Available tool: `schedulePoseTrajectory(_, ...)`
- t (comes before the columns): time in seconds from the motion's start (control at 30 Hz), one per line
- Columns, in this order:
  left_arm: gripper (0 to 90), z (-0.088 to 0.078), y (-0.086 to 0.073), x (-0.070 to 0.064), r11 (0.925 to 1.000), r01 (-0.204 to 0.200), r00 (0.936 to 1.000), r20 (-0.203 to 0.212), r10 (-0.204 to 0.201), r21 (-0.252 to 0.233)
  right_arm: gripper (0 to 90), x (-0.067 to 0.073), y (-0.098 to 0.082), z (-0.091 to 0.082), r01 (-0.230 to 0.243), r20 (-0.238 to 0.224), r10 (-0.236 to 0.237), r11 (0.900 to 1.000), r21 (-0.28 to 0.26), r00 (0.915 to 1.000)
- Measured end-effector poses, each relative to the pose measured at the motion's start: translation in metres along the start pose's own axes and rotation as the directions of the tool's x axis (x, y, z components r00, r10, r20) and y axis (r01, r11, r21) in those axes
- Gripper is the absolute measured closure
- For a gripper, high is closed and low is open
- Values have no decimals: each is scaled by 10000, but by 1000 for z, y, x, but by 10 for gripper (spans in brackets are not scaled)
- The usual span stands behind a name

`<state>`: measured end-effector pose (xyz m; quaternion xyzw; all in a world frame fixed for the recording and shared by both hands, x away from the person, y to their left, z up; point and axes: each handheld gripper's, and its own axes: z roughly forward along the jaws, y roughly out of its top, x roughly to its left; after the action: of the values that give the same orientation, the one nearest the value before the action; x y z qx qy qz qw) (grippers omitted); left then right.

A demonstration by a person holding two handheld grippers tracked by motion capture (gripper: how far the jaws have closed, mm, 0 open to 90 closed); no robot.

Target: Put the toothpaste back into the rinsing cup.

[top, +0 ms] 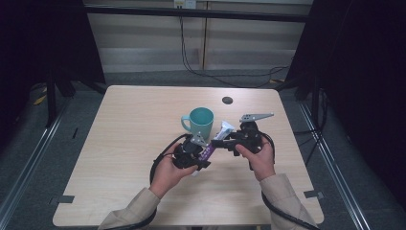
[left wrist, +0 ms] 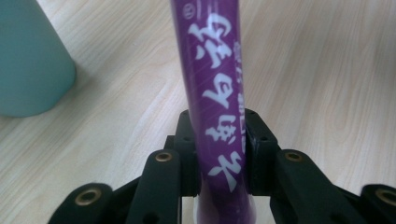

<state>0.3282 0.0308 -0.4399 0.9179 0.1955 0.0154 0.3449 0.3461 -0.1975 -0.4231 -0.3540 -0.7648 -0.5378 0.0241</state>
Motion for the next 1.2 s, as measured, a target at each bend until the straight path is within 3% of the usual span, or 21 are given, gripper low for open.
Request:
schedulePoseTrajectory(0.13, 713, 1, 4, -4, 9998, 55, 10000, 66, -53, -204, 537, -2, 0, -2, -488, -314, 472, 9975, -518, 9984)
schedulePoseTrajectory(0.17, 712, 1, 7, -6, 9995, 52, 9999, 87, -49, -305, 590, -3, 1, -3, -992, -530, 948, 9912, -878, 9941)
schedulePoseTrajectory(0.3, 701, 0, 10, -7, 9990, 97, 9999, 120, -92, -434, 697, -2, 4, -5, -1183, -478, 1136, 9867, -1112, 9924)
schedulePoseTrajectory(0.4, 677, 0, 9, -4, 9966, 376, 9990, 252, -358, -733, 728, -3, 4, -7, -1309, -631, 1242, 9845, -1171, 9903)
schedulePoseTrajectory(0.43, 621, -1, 9, -2, 9955, 493, 9986, 249, -474, -814, 733, -2, 5, -7, -1207, -570, 1146, 9856, -1184, 9918)
schedulePoseTrajectory(0.5, 384, -3, 5, 4, 9906, 932, 9954, 328, -904, -999, 741, 1, 8, -13, -797, -167, 782, 9891, -1234, 9968)
schedulePoseTrajectory(0.57, 384, -4, 3, 6, 9892, 1039, 9943, 342, -1009, -1029, 742, 0, 9, -15, -792, -216, 770, 9878, -1337, 9968)
schedulePoseTrajectory(0.6, 317, -6, 1, 8, 9889, 1064, 9941, 337, -1035, -1039, 741, 0, 11, -21, -649, -47, 649, 9872, -1460, 9979)
schedulePoseTrajectory(0.67, 298, -7, -4, 11, 9873, 1190, 9924, 425, -1151, -1051, 742, 1, 12, -23, -507, 103, 526, 9891, -1381, 9986)
schedulePoseTrajectory(0.73, 251, -7, -10, 13, 9866, 1285, 9917, 206, -1271, -1005, 741, 2, 14, -26, -260, 324, 304, 9914, -1281, 9990)
schedulePoseTrajectory(0.9, 179, -6, -26, 17, 9894, 1233, 9923, 164, -1224, -771, 742, 2, 16, -32, -76, 576, 147, 9926, -1211, 9982)
schedulePoseTrajectory(1.2, 175, -10, -52, 23, 9936, 955, 9954, 44, -954, -596, 741, 3, 27, -37, 369, 1127, -260, 9947, -956, 9933)
